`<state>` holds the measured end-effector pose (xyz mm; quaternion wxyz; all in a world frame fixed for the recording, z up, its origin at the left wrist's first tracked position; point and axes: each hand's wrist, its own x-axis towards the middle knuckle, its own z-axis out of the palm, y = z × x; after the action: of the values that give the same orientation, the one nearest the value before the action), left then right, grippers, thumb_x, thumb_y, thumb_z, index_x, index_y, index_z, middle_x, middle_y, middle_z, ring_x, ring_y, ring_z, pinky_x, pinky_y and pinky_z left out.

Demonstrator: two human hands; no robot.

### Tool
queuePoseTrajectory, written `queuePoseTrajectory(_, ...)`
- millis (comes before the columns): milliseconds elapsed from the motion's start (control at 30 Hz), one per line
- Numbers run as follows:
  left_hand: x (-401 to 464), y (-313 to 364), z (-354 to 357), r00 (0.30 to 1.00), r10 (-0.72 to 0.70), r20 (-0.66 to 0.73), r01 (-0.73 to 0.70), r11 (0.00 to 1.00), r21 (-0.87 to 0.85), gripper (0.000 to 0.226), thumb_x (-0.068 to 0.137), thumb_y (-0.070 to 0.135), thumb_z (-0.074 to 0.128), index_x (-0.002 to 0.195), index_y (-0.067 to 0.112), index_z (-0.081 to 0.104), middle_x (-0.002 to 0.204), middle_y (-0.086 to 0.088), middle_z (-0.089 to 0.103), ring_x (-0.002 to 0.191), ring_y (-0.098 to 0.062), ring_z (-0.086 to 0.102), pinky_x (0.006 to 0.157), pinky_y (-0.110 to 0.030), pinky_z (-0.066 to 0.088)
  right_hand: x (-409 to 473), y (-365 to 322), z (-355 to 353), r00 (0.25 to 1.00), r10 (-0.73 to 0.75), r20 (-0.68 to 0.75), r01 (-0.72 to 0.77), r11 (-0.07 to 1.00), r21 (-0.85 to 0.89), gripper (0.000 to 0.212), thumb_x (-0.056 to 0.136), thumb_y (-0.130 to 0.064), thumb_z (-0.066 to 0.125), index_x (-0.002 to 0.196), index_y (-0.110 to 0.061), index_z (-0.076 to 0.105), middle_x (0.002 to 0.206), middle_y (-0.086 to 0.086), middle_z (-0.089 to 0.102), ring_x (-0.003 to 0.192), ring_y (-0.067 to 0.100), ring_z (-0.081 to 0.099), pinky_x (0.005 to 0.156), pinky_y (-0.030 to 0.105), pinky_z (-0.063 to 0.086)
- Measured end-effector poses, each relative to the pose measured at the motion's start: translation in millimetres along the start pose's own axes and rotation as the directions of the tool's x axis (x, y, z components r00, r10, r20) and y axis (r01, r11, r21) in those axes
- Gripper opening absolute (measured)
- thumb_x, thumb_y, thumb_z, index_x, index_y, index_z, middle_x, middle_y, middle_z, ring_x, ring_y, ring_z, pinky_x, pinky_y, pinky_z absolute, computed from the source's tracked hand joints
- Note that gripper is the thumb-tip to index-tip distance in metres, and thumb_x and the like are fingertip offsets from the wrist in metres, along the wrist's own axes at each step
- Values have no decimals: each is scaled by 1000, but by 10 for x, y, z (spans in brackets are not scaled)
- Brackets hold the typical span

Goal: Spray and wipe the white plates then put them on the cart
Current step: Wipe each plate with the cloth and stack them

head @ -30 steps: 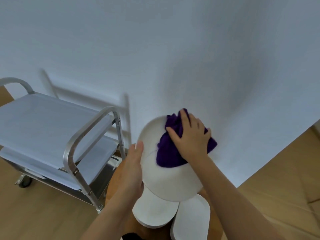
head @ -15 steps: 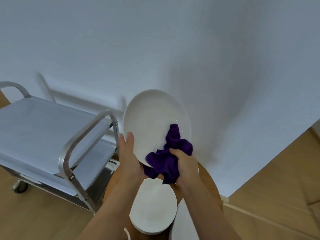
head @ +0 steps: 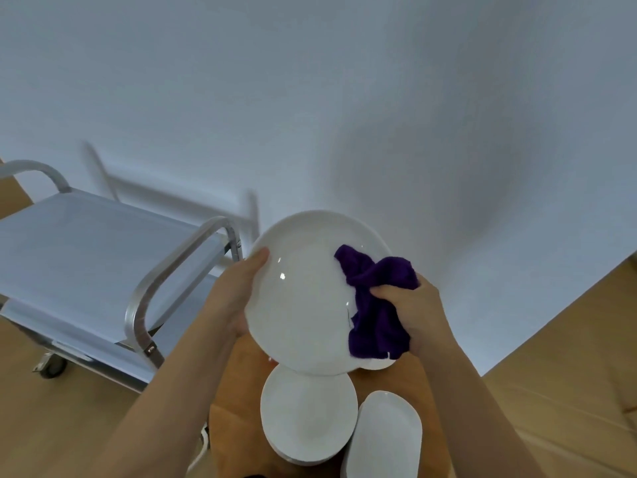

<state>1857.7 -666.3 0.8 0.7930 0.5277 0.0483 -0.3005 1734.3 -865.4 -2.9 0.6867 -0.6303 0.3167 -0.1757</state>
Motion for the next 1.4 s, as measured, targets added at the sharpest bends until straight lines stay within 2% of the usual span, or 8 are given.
queuePoseTrajectory(267, -136, -357, 358, 987, 9, -162, -76, 908, -412, 29, 86, 39, 66, 108, 21, 63, 82, -5, 75, 70, -26, 73, 54, -37, 56, -265, 435, 658, 944, 328, 22, -311, 869, 384, 44, 71, -9, 75, 110, -19, 57, 97, 6, 69, 90, 28, 65, 68, 37, 56)
queuePoseTrajectory(533, -306, -144, 51, 796, 511, -325, -379, 839, 390, 44, 93, 27, 58, 134, 22, 45, 132, 2, 52, 124, -17, 48, 98, -31, 38, -151, 390, 248, 971, 86, -224, -58, 990, 127, 22, 79, -4, 66, 83, -24, 58, 81, 4, 67, 75, 21, 65, 63, 34, 56)
queuePoseTrajectory(633, -408, -110, 186, 988, 61, -139, -63, 998, -6, 43, 78, 40, 70, 112, 16, 57, 110, -5, 61, 108, -25, 56, 92, -39, 45, -128, 372, 215, 934, -207, -291, 156, 970, -189, 15, 86, -15, 64, 79, -24, 54, 75, 0, 63, 71, 18, 62, 68, 33, 57)
queuePoseTrajectory(767, -253, 14, 289, 903, -386, 187, 429, 831, -356, 120, 67, 59, 67, 149, -5, 7, 150, -35, 21, 134, -51, 29, 104, -61, 29, -281, 375, 205, 794, -593, -133, 475, 742, -473, 19, 87, -33, 63, 95, -16, 65, 68, -4, 65, 63, 16, 64, 57, 24, 54)
queuePoseTrajectory(967, -141, -100, 234, 941, -300, 159, 339, 838, -428, 30, 74, 10, 56, 101, 1, 48, 100, -20, 57, 96, -44, 57, 65, -62, 47, -420, 477, 68, 379, -902, 209, 733, 155, -662, 45, 82, -35, 63, 107, 1, 68, 90, 6, 72, 74, 16, 68, 60, 24, 56)
queuePoseTrajectory(1100, -148, -186, 164, 981, -120, 154, 175, 890, -421, 33, 64, 0, 56, 97, 1, 50, 80, -19, 64, 75, -33, 62, 58, -45, 59, -444, 642, -175, 625, -723, 293, 747, 446, -494, 53, 71, -21, 80, 120, -23, 62, 113, -9, 67, 102, 5, 62, 85, 20, 51)
queuePoseTrajectory(1200, -143, -195, 114, 984, -44, 170, 104, 925, -365, 42, 65, -1, 55, 106, -2, 53, 95, -21, 66, 85, -34, 66, 70, -46, 59, -429, 588, -377, 918, -342, 199, 393, 844, -366, 36, 74, -28, 77, 94, -56, 65, 94, -24, 69, 92, 3, 64, 81, 26, 52)
queuePoseTrajectory(1400, -222, -215, 39, 948, -135, 289, 95, 984, 150, 47, 59, 0, 63, 106, 2, 60, 90, -18, 68, 82, -32, 67, 64, -41, 58, -377, 346, -329, 919, -371, 132, 382, 921, -70, 15, 82, -12, 60, 77, -23, 69, 91, 0, 71, 86, 18, 68, 77, 46, 53)
